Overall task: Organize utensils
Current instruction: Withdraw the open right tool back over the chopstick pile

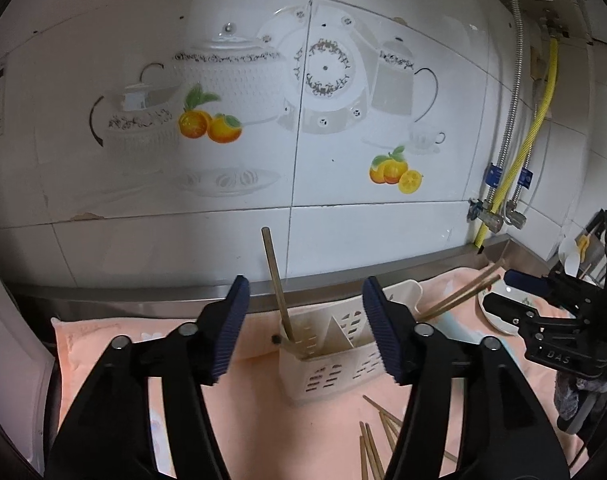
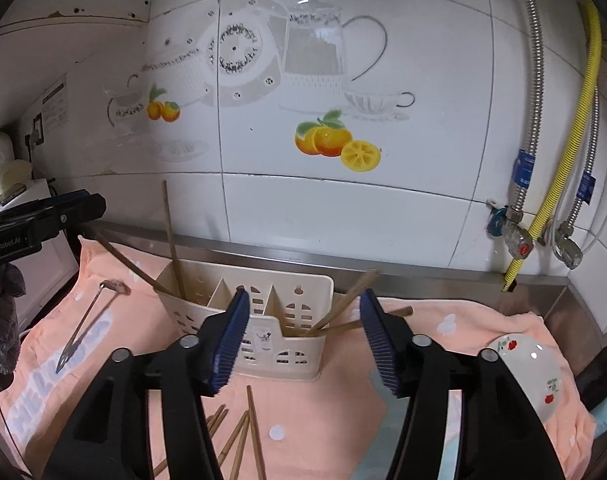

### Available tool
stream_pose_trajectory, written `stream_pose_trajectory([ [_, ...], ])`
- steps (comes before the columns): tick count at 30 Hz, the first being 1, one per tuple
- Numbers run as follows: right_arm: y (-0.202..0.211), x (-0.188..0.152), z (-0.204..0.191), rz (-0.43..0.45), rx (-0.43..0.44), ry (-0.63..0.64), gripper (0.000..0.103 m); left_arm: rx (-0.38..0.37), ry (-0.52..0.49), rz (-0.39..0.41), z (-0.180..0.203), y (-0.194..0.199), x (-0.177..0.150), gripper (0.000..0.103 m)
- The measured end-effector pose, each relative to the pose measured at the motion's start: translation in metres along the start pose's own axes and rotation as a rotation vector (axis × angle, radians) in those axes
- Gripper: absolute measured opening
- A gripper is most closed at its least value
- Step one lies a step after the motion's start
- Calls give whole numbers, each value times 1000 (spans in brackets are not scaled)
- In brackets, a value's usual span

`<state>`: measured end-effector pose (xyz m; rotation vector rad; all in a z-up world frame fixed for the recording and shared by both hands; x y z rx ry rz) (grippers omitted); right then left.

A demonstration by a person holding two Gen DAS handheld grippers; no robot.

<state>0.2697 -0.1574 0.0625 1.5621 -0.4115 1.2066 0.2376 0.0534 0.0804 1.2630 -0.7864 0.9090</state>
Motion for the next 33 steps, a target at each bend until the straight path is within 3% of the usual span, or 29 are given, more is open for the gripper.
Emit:
stream_pose_trajectory([
  [2, 7, -4, -2, 9, -4, 5, 65, 7, -5, 4, 1, 7, -5, 71],
  [10, 36, -33, -10, 32, -8, 15, 78, 9, -9, 0, 2, 25, -33, 78],
  [33, 88, -125, -34, 40, 25, -58, 89, 40, 44, -30, -9, 79, -127, 93],
])
Point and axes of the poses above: each gripper's, at about its wrist camera, not at the fingertips, and y roughly against the way its jaws point, z to its right, x to its top, the point moved 5 cm from there along -y, roughly the way its jaws point, and after that the axes turned 4 degrees about y, right-handed, at the moved point
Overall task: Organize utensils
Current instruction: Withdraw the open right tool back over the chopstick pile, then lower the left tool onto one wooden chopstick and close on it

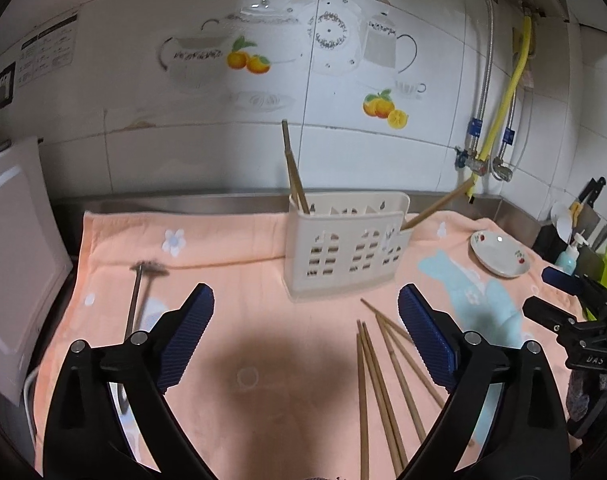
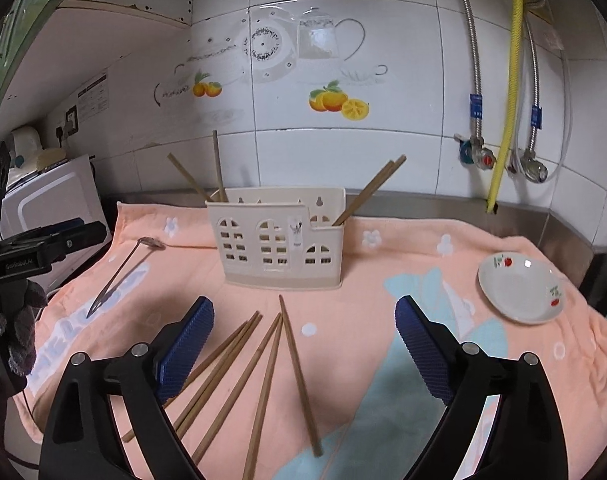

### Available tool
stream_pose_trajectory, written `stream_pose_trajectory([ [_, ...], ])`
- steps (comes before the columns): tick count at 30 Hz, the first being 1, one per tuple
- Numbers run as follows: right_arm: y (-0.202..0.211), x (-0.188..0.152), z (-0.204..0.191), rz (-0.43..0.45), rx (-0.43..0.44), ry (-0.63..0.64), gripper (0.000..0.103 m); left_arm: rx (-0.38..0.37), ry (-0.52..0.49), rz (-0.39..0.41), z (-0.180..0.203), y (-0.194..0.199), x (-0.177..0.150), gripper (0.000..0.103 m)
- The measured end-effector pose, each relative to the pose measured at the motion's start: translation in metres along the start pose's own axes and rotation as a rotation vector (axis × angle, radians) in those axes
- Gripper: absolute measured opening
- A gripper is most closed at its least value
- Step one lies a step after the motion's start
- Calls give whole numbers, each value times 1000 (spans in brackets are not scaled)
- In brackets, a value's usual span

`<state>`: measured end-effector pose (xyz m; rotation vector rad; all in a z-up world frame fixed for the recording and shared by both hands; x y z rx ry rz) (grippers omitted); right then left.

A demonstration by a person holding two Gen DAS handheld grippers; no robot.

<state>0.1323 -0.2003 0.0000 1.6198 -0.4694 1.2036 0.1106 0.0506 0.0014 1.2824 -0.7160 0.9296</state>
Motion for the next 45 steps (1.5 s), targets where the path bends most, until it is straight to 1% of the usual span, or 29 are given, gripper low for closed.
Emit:
stream_pose_trajectory([
  [3, 3, -9, -4, -3, -9, 4, 90, 4, 7, -18, -1, 2, -14, 94],
  [8, 4, -25, -8, -21, 4, -13, 90, 13, 25, -44, -5, 5, -35, 94],
  [12, 3, -38, -8, -41, 7, -30, 90, 20, 37, -60, -6, 5, -48, 95],
  [15, 0, -47, -10, -58, -2, -26, 91, 30, 43, -76, -7, 4, -57, 96],
  [20, -3, -64, -13, -90, 8, -22, 92, 44, 51, -104, -8, 2, -73, 97],
  [25, -9, -78, -16, -127, 10, -1, 92, 51, 45, -142, -8, -1, -88, 98],
  [34, -24, -94, -9, -182, 5, -14, 92, 47, 25, -197, -2, -11, -109, 98],
  [36, -29, -97, -6, -200, 2, -19, 90, 47, 18, -209, 0, -13, -114, 98],
  [37, -31, -99, -6, -207, 3, -22, 85, 45, 16, -216, 1, -15, -116, 98],
  [38, -34, -101, -5, -219, 1, -26, 82, 47, 14, -223, 2, -16, -118, 98],
  [39, -37, -103, -3, -228, 2, -32, 82, 46, 13, -227, 2, -17, -120, 98],
  [41, -40, -107, -3, -241, 7, -35, 76, 43, 9, -238, 3, -19, -124, 98],
  [42, -43, -108, -2, -249, 7, -35, 76, 42, 6, -244, 5, -20, -126, 98],
  [45, -49, -113, -2, -271, 15, -33, 68, 39, -6, -262, 9, -23, -133, 97],
])
Point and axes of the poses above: each gripper's, at about its wrist camera, not at the fingertips, and y roughly against the way its jaws point, z to its right, x to its top, the point moved 5 cm from there along -y, roughly the way its jaws point, and after that the axes turned 4 degrees about y, right-handed, at the moved point
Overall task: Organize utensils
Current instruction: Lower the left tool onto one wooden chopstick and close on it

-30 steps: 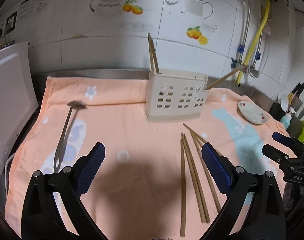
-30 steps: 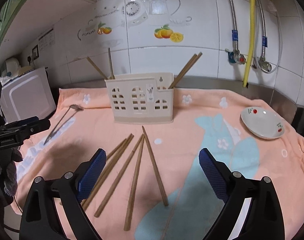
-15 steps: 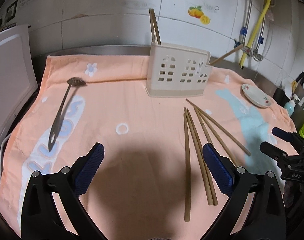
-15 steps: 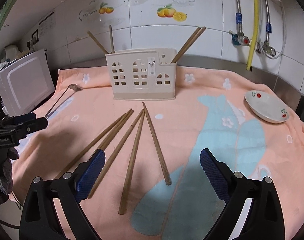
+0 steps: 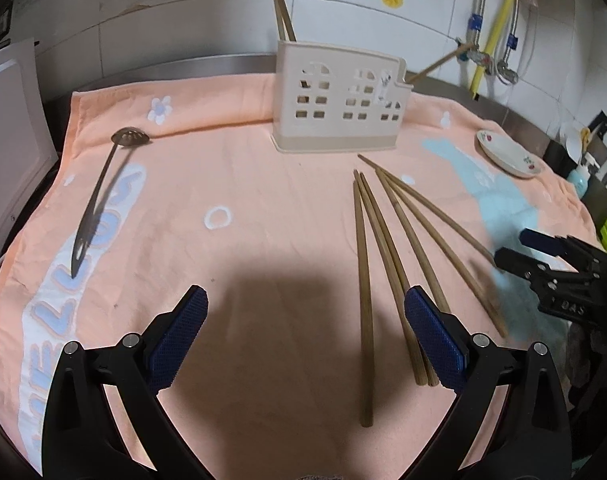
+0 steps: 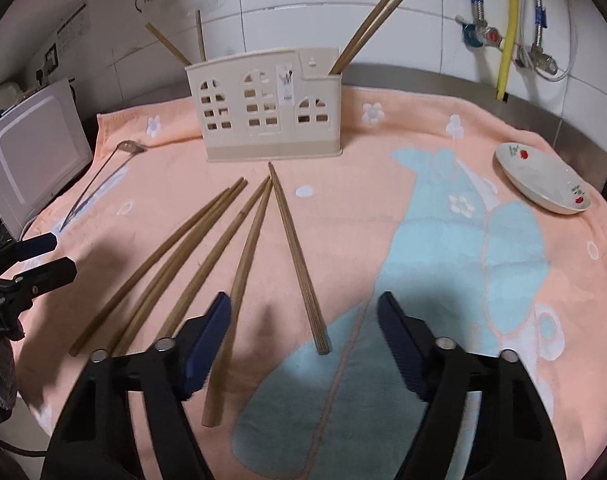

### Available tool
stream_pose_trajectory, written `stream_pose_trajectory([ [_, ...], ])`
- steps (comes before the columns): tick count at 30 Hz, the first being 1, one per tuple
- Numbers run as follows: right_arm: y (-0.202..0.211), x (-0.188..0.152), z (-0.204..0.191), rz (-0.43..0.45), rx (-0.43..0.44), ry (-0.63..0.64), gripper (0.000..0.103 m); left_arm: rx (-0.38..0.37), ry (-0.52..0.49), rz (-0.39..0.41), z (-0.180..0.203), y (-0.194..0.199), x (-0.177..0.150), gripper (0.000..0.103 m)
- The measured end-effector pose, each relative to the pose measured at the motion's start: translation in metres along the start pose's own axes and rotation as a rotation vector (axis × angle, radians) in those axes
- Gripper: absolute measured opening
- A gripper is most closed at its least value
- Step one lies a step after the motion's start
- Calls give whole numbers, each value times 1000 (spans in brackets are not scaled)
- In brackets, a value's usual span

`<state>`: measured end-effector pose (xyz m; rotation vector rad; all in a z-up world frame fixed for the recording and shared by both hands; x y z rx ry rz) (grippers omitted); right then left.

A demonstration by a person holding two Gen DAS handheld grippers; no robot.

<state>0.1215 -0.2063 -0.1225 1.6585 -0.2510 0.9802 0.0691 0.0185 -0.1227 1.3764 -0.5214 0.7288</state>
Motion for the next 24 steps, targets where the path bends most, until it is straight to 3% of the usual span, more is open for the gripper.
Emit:
stream_pose_trajectory([
  [7, -11, -2, 1, -34, 12, 1, 51, -14, 4, -32, 2, -7, -9, 96],
  [16, -22, -2, 0, -58, 16, 14, 30, -93, -21, -79, 18, -17, -16, 50],
  [21, -25, -1, 0, -63, 17, 19, 24, -132, -40, -104, 28, -23, -22, 26],
  [24, -25, -1, 1, -65, 13, 21, 21, -141, -53, -117, 31, -27, -23, 21],
])
Point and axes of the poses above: each gripper's, at about its wrist camera, not at the fingertips, and y roughly against the way its jaws point, z to its right, x to its top, the point moved 5 cm from there along -y, roughly the way its jaws point, and after that the axes turned 4 degrees about y, right-handed, at the moved point
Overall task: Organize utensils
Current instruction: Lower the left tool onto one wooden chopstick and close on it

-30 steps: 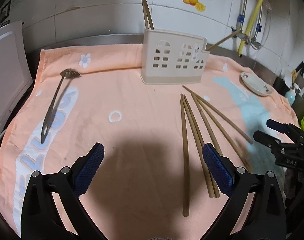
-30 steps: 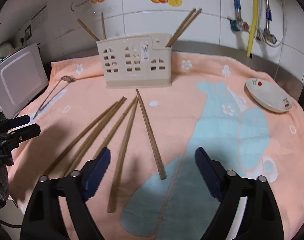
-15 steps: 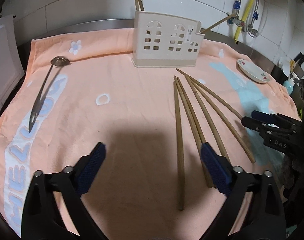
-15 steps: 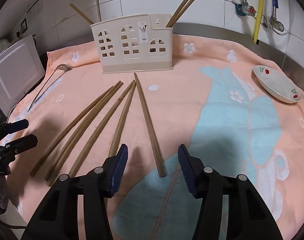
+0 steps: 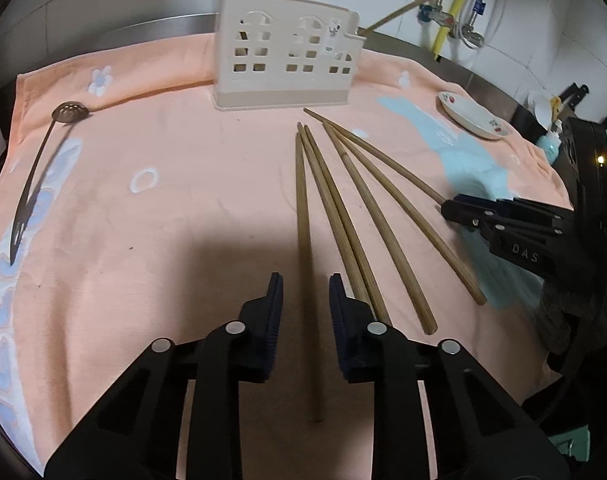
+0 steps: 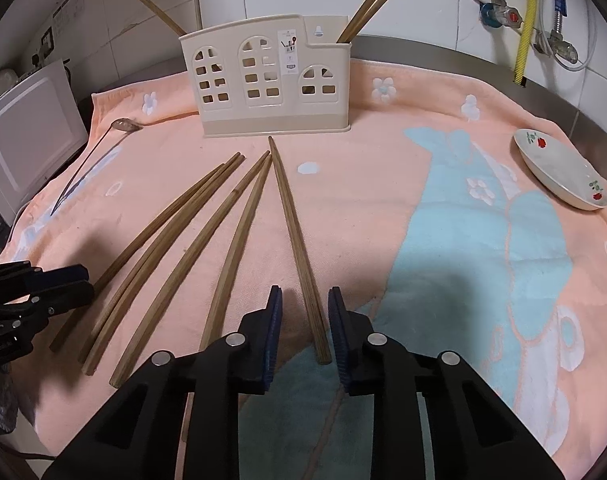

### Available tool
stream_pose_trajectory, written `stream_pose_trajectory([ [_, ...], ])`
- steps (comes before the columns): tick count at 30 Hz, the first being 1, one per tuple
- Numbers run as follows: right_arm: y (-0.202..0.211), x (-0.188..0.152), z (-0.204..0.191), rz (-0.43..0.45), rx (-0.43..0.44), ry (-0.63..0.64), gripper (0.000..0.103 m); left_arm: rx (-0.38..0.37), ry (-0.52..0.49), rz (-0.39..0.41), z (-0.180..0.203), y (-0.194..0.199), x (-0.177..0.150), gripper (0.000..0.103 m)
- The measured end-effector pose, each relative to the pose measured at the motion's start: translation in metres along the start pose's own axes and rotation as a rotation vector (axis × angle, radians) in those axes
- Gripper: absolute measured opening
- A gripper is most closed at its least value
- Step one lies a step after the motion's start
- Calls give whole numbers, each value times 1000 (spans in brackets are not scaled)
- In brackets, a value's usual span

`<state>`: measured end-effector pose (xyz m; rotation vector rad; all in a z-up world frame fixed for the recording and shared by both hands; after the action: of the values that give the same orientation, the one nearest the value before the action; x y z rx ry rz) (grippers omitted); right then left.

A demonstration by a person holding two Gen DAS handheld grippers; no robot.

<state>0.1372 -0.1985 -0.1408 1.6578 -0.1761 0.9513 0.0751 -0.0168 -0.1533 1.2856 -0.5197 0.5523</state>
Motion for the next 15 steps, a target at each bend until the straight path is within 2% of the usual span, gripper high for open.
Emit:
stream_pose_trajectory([
  [8, -2, 0, -1, -3, -2, 6, 14, 3, -16, -18, 2, -8, 0, 19],
  [13, -4, 0, -2, -8, -9, 7, 12, 20, -23, -19, 1, -10, 1, 13],
  [15, -5, 0, -2, -10, -11, 8, 12, 38, -26, -17, 0, -11, 2, 7],
])
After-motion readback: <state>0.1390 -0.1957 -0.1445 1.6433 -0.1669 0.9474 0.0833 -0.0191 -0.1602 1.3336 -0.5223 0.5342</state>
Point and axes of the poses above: each gripper's, at about its wrist camera, not at the fingertips, and y roughly against the way its jaws point, z to its right, x to its top, the point moved 5 cm from there along -y, roughly the way its jaws point, and after that the axes turned 4 degrees about y, right-handed, at the moved point
